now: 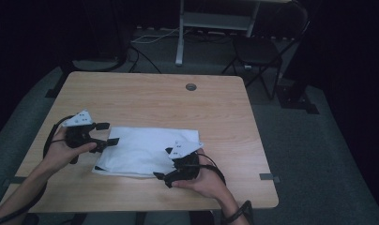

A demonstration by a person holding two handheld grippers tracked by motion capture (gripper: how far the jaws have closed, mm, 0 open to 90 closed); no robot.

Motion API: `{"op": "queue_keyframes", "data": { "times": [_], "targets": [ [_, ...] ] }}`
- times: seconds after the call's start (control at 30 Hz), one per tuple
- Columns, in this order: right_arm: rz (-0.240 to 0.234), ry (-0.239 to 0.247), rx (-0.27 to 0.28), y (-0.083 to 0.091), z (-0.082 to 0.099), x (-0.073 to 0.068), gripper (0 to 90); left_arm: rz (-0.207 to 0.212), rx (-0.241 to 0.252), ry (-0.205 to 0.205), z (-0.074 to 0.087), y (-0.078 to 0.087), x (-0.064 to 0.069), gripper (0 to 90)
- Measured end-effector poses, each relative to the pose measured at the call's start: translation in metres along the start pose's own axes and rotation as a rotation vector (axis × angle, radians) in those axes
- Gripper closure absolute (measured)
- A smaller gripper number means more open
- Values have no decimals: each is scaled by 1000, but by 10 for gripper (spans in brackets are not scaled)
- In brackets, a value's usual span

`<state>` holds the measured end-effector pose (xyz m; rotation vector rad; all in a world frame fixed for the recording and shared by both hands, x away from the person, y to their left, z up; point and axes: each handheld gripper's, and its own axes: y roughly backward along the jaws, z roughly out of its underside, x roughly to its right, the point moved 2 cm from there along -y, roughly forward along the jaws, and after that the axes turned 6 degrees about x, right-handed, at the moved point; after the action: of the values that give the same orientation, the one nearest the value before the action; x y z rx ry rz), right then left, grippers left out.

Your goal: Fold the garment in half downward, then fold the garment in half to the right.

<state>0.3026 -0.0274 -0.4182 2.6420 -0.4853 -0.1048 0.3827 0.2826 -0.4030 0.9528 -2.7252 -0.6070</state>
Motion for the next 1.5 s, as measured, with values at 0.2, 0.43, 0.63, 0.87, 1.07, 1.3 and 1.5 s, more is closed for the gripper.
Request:
{"op": "queue_keyframes", "data": {
  "times": [0.2,0.43,0.63,0.87,1.07,1.3,1.5],
  "targets": [
    [-38,18,-4,-26,-16,1,121,-36,-51,0,-9,-19,-22,207],
    [-54,33,3,-46,-25,5,121,-48,-93,17,-8,-30,-34,207],
    [-74,34,-1,-61,-30,3,121,-51,-129,21,-3,-35,-41,314],
    [-102,43,-13,-77,-36,-2,122,-28,-163,73,7,-36,-47,410],
    [-119,45,-19,-86,-38,-5,121,-16,-195,90,15,-39,-52,488],
    [-125,46,-31,-90,-37,-6,122,7,-219,104,18,-44,-52,512],
    [-130,50,-41,-92,-37,-7,121,13,-236,93,20,-46,-50,539]
  ]
}}
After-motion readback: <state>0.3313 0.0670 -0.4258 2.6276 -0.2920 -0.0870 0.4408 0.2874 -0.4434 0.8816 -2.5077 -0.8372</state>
